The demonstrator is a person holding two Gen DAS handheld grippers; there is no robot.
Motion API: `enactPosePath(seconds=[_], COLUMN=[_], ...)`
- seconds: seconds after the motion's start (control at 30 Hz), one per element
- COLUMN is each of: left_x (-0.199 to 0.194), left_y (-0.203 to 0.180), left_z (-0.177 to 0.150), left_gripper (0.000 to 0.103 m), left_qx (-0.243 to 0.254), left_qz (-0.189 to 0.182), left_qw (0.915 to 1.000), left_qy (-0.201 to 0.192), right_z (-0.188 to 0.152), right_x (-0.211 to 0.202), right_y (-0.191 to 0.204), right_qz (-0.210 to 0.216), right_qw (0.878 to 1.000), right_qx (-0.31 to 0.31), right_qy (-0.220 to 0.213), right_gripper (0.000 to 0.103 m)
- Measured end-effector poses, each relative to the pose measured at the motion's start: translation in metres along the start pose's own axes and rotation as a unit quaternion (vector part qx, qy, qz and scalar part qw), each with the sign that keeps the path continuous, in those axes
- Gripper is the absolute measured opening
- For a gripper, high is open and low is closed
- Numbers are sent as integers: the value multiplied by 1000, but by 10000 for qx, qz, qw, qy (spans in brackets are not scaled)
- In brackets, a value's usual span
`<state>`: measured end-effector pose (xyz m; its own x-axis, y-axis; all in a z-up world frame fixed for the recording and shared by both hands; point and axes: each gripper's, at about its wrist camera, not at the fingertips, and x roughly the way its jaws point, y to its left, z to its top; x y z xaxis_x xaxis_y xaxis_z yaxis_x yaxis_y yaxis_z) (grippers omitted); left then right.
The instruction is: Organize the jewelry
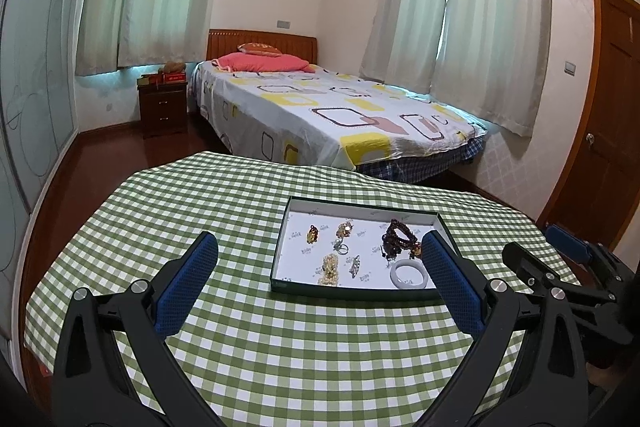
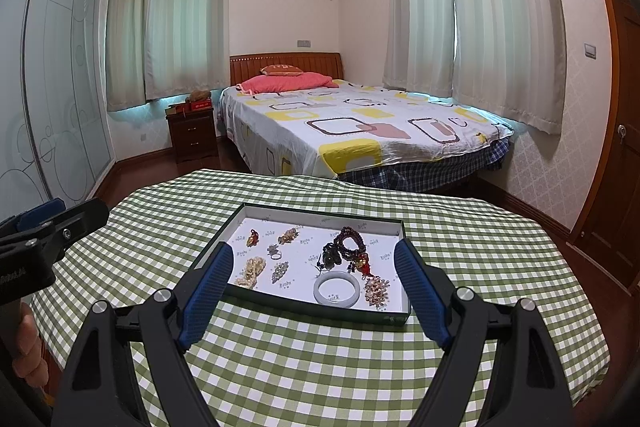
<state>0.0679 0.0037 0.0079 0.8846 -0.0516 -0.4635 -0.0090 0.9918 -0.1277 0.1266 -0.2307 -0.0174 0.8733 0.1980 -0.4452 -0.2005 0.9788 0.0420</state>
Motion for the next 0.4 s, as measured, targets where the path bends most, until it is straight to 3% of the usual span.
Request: enactPosePath(seconds=[0.4], left_x=[23], left_y=[14], left_z=[-5], left_gripper=[99], left_qx=[-50], left_qz=[184], left_qw=[9994], left_qy=[273], right_z=[-3], right_x=[7], right_y=[-7], right_qz=[-54], right_qw=[10000], right_qx=[27], right_qy=[47], right_gripper=[80])
